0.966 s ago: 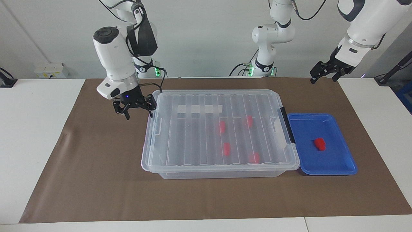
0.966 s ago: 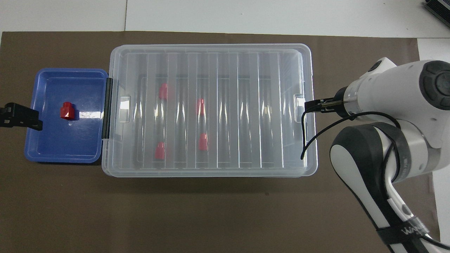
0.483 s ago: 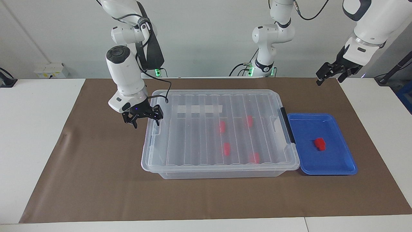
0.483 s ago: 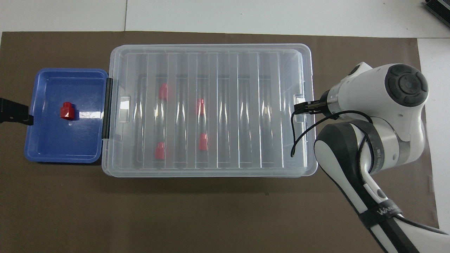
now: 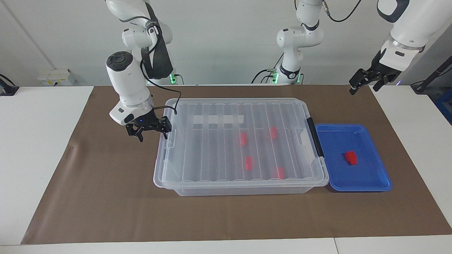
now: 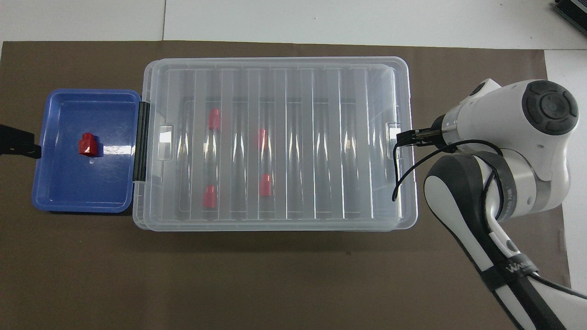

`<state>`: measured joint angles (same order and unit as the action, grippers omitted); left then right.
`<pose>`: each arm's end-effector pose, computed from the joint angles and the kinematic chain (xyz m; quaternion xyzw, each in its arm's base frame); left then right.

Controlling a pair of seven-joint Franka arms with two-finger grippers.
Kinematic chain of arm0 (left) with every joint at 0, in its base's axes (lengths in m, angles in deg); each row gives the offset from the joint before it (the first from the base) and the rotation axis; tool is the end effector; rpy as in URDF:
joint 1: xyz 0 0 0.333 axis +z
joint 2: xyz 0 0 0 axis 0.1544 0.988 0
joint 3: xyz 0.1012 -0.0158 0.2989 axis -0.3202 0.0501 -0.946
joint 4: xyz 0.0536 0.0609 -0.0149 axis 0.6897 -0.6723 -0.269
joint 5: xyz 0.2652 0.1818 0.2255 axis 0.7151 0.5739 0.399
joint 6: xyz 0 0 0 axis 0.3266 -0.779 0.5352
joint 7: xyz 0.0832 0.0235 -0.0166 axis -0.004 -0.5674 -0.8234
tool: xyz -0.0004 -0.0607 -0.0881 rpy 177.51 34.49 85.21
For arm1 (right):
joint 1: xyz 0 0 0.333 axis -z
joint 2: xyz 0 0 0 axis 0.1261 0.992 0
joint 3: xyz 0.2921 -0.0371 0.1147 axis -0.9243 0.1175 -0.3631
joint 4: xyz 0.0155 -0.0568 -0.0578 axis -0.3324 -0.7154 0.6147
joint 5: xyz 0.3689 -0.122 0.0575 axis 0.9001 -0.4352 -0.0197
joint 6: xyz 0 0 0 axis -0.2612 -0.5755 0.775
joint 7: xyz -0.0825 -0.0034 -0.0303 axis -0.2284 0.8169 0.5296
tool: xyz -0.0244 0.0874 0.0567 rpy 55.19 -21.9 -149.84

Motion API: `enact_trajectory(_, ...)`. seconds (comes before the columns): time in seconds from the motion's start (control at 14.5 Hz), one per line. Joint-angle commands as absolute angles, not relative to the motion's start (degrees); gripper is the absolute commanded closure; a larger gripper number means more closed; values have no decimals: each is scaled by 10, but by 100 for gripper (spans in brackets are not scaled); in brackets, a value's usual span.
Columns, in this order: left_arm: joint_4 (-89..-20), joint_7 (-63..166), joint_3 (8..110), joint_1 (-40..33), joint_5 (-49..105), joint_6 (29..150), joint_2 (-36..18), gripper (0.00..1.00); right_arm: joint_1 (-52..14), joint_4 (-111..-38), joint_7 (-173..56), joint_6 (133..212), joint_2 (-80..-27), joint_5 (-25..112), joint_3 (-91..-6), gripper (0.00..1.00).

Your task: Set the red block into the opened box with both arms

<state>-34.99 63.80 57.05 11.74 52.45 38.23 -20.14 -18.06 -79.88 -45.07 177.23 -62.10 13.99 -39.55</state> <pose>0.5426 0.0173 0.6344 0.9989 0.0444 -0.0115 0.0025 0.5929 0.0963 0.4518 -0.9977 -0.0312 -0.0577 0.0139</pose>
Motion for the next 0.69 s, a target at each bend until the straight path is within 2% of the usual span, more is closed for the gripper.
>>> enact_trajectory(0.0, -359, 638, 575, 124, 532, 399, -207, 0, -153, -814, -473, 1776, -632, 135, -399, 0)
enact_trajectory(0.34, -361, 639, 576, 135, 532, 431, -196, 0, -124, -813, -474, 1770, -632, 131, -399, 0)
enact_trajectory(0.62, -364, 639, 576, 138, 533, 468, -162, 0, -110, -813, -475, 1763, -632, 131, -398, 0)
